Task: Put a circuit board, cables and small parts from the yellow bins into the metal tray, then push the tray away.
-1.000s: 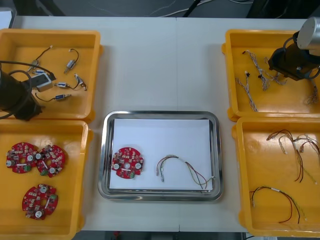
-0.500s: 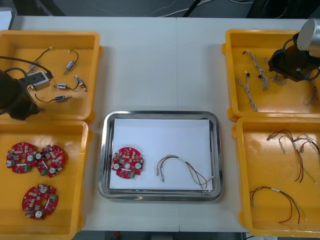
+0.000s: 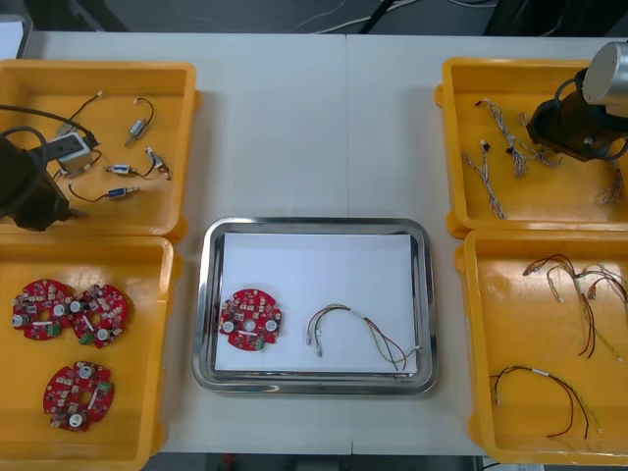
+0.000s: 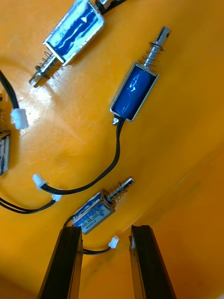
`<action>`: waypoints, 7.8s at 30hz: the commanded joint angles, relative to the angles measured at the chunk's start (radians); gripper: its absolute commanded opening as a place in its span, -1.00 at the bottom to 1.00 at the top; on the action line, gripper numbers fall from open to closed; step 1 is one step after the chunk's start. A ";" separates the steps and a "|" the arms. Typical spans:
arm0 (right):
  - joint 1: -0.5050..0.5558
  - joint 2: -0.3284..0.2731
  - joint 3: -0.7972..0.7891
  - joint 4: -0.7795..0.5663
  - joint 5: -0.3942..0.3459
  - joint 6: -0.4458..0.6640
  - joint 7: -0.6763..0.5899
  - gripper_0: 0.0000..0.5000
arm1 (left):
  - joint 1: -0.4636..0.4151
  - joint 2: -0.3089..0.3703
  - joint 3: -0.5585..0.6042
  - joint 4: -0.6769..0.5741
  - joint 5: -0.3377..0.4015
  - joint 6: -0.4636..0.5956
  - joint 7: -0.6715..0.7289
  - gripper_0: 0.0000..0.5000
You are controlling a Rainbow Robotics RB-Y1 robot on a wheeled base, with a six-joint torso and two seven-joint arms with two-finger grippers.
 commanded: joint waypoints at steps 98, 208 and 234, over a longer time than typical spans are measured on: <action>0.365 -0.098 -0.405 -1.182 -0.070 0.967 -0.042 -1.00 | 0.038 -0.048 -0.092 0.055 -0.089 -0.173 -0.195 -1.00; 0.907 -0.089 -0.176 -2.030 -0.434 0.967 -0.319 -1.00 | 0.013 -0.287 -0.578 -0.661 -0.387 0.132 1.402 -1.00; 0.907 -0.089 -0.176 -2.030 -0.434 0.967 -0.319 -1.00 | 0.015 -0.301 -0.604 -0.600 -0.423 0.096 1.399 -1.00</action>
